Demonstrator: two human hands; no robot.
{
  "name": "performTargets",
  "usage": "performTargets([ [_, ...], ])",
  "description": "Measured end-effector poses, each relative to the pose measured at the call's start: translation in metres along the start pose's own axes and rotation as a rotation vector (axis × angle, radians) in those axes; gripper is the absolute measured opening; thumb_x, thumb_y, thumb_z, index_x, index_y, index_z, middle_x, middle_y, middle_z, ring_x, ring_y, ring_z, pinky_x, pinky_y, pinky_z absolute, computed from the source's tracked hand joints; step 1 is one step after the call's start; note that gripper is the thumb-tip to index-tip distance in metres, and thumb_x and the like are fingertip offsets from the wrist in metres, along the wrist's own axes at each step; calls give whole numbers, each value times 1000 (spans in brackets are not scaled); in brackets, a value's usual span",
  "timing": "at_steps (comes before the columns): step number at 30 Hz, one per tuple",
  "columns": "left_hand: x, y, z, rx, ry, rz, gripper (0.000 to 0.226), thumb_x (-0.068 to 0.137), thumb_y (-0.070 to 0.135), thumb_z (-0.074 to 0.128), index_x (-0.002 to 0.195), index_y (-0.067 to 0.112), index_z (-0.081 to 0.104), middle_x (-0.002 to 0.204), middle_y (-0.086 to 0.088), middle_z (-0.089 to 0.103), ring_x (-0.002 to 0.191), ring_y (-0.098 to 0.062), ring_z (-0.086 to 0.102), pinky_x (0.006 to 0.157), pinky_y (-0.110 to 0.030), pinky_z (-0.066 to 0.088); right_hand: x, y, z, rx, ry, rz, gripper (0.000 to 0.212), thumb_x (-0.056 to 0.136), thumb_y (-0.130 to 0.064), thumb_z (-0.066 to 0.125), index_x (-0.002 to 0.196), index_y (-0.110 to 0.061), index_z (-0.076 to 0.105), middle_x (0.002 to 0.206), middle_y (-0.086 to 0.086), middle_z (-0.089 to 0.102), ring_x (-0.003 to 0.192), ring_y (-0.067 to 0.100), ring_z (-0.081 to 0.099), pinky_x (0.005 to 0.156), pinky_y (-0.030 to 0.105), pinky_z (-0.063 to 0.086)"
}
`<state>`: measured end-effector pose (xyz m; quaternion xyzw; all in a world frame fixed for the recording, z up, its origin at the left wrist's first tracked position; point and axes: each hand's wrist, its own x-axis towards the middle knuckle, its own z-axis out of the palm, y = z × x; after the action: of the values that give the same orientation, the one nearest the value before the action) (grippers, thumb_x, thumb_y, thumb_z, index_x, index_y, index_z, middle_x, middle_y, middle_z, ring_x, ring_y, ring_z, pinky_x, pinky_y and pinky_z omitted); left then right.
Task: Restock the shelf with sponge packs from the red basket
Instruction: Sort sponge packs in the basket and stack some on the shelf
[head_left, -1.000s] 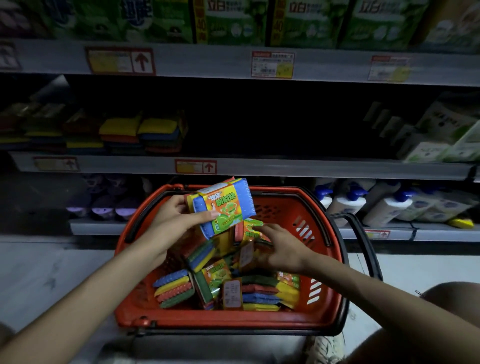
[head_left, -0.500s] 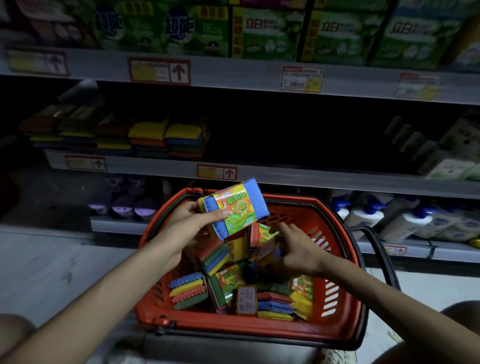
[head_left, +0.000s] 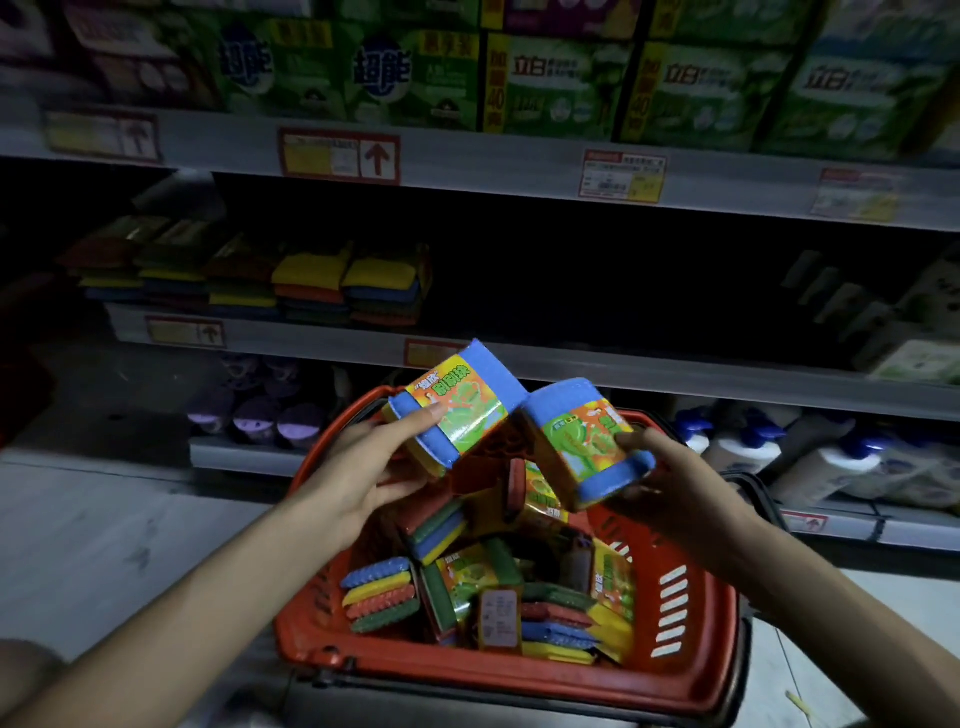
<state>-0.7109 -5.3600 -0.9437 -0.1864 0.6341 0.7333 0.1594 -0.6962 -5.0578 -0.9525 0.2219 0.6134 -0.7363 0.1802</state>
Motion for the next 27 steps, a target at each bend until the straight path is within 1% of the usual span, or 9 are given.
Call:
performTargets([
  [2,2,-1,1,-47,2,1,37,80,31,83,113,17,74,104,-6,80,99,-22,76,86,-39,58,-5,0,4,10,-122,43,42,85,-25,70,122,-5,64,100,19,68,78,26,68,83,40,53],
  [5,4,-5,7,-58,-7,-8,45,80,28,83,120,14,71,108,-9,79,101,-25,76,85,-41,60,-4,3,12,15,-218,27,72,69,-15,76,138,-21,53,126,22,67,102,39,70,94,59,56],
  [7,4,-8,13,-54,-11,-9,46,80,25,84,121,12,68,110,-12,78,103,-29,75,90,-46,60,-4,2,19,-27,-256,-5,78,63,-16,75,135,-35,52,127,25,61,104,42,62,99,64,49],
  [12,5,-13,20,-6,-46,0,54,77,21,86,126,17,63,108,-6,79,101,-24,75,91,-47,60,-7,-1,30,-19,-212,-74,65,81,-32,83,136,-30,48,128,9,69,110,32,72,97,58,55],
  [16,7,-5,16,147,-49,60,74,50,38,94,118,29,66,109,0,78,106,-26,72,95,-50,54,-4,-5,27,-89,-20,-151,65,80,-29,83,133,-26,44,122,10,67,96,26,76,73,43,62],
  [19,8,7,5,209,-38,172,79,43,32,94,117,31,65,113,-4,76,97,-18,71,74,-30,54,-3,-11,15,-257,59,-300,72,74,-30,88,131,-31,43,118,11,67,90,24,76,68,34,59],
  [21,9,15,-4,287,-26,247,84,50,24,95,126,32,60,117,-3,73,100,-14,68,70,-19,52,-3,-16,7,-361,75,-362,76,72,-34,87,133,-37,41,115,9,65,91,24,75,73,38,61],
  [24,12,22,-13,333,-24,295,101,40,41,92,131,28,52,120,0,70,108,-11,69,86,-27,57,-4,-23,3,-508,65,-466,71,80,-29,85,135,-38,40,117,3,62,94,19,73,80,39,62],
  [27,10,29,-11,322,-7,322,91,43,45,92,123,23,54,116,-2,73,105,-18,71,93,-39,58,-6,-28,6,-761,-2,-561,66,80,-33,85,131,-41,43,111,-2,65,86,11,70,73,27,60],
])
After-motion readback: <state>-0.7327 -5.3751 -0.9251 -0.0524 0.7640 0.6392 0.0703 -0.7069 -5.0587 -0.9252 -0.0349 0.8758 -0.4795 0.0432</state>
